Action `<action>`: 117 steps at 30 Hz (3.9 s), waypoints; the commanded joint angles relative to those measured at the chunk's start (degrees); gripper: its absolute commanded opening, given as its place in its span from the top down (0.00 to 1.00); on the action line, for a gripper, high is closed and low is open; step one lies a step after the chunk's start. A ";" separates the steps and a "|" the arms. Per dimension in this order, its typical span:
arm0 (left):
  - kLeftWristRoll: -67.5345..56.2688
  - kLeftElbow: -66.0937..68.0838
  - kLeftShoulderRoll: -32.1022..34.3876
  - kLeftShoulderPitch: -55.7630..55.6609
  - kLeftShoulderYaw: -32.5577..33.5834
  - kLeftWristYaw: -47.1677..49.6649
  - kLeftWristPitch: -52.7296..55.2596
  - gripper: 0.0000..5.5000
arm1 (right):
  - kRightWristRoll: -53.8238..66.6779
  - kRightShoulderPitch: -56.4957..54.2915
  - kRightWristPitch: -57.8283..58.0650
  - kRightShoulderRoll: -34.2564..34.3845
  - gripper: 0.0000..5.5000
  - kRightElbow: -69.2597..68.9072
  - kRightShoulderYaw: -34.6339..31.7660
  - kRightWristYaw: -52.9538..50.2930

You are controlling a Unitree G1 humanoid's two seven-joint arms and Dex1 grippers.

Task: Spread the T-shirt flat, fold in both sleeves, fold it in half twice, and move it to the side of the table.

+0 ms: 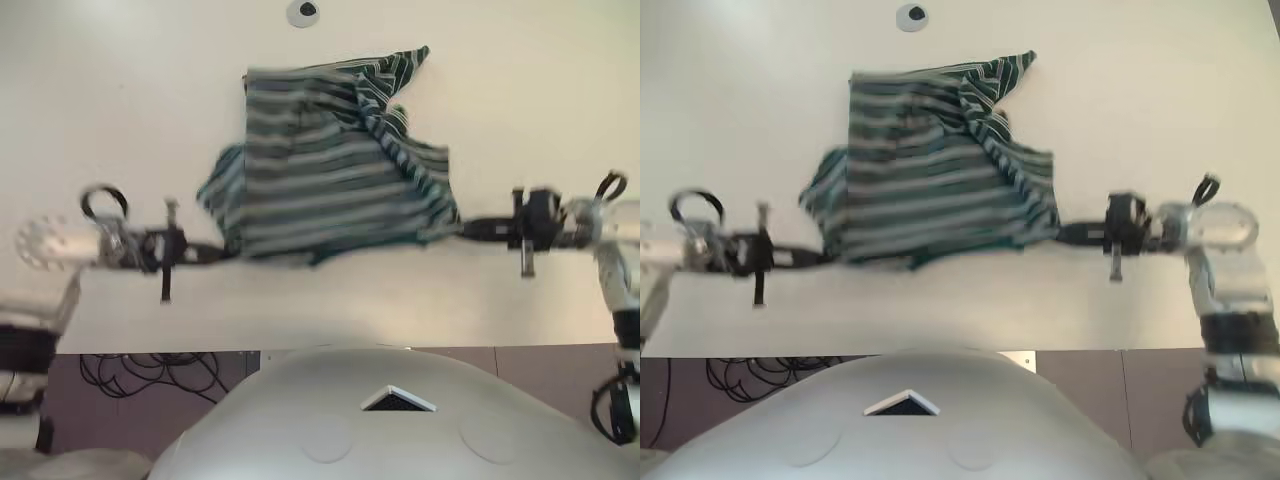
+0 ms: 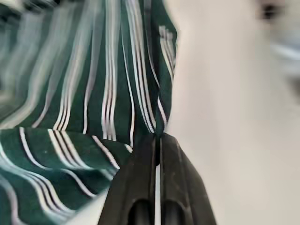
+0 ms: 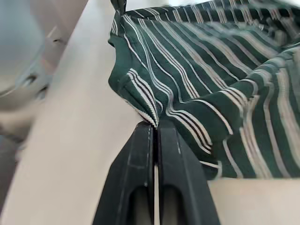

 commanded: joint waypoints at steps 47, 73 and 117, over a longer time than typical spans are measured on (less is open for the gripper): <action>61.40 67.69 -26.58 -57.54 -28.54 66.35 -7.08 0.73 | -49.93 -48.72 -15.69 31.70 0.55 61.21 23.46 -63.92; -26.15 14.22 -17.47 2.29 18.26 30.35 22.38 0.73 | -53.46 -38.43 -50.56 13.25 0.55 47.38 10.83 -101.48; -13.38 21.60 -26.78 -3.44 24.68 24.03 35.92 0.99 | -52.91 -34.91 -48.81 14.51 0.55 46.19 7.60 -97.46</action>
